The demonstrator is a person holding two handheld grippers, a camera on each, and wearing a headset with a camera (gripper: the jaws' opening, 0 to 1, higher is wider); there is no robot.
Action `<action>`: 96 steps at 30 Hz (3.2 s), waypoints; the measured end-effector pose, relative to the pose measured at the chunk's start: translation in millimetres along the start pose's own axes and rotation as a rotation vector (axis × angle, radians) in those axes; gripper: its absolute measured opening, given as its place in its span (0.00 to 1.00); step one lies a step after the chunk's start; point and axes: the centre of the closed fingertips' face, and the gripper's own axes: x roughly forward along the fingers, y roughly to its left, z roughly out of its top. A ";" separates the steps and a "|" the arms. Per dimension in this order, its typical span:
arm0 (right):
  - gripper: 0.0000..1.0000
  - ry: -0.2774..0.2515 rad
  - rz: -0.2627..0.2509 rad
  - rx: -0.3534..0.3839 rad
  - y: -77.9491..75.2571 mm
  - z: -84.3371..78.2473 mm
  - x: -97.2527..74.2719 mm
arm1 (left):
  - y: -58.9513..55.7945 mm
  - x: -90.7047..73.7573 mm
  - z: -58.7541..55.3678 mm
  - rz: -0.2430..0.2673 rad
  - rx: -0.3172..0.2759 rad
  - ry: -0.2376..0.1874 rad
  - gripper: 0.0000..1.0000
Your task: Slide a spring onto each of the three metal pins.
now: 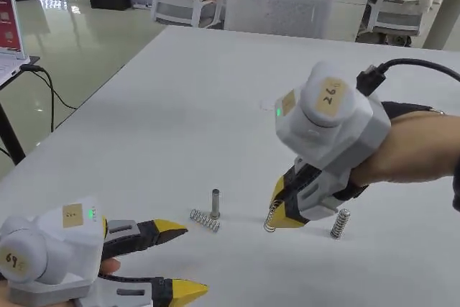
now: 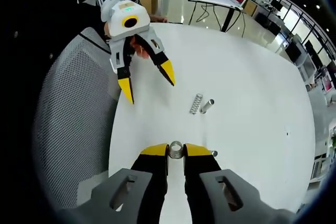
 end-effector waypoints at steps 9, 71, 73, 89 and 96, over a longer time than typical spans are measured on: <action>0.08 0.025 -0.052 0.029 -27.2 -13.0 -9.5 | 0.2 -2.2 -4.0 0.012 -0.004 0.006 0.47; 0.08 0.136 -0.036 0.094 -60.4 -45.6 61.1 | -0.6 -9.7 -7.8 0.029 -0.007 0.020 0.44; 0.08 0.140 -0.036 0.096 -60.1 -47.1 64.0 | -0.7 -9.5 -7.5 0.028 -0.005 0.021 0.44; 0.09 0.164 -0.026 0.120 -55.1 -54.4 82.5 | -0.8 -10.1 -10.9 0.032 -0.013 0.025 0.44; 0.11 0.166 -0.022 0.109 -53.1 -55.8 85.2 | -0.6 -10.6 -10.4 0.034 -0.013 0.023 0.44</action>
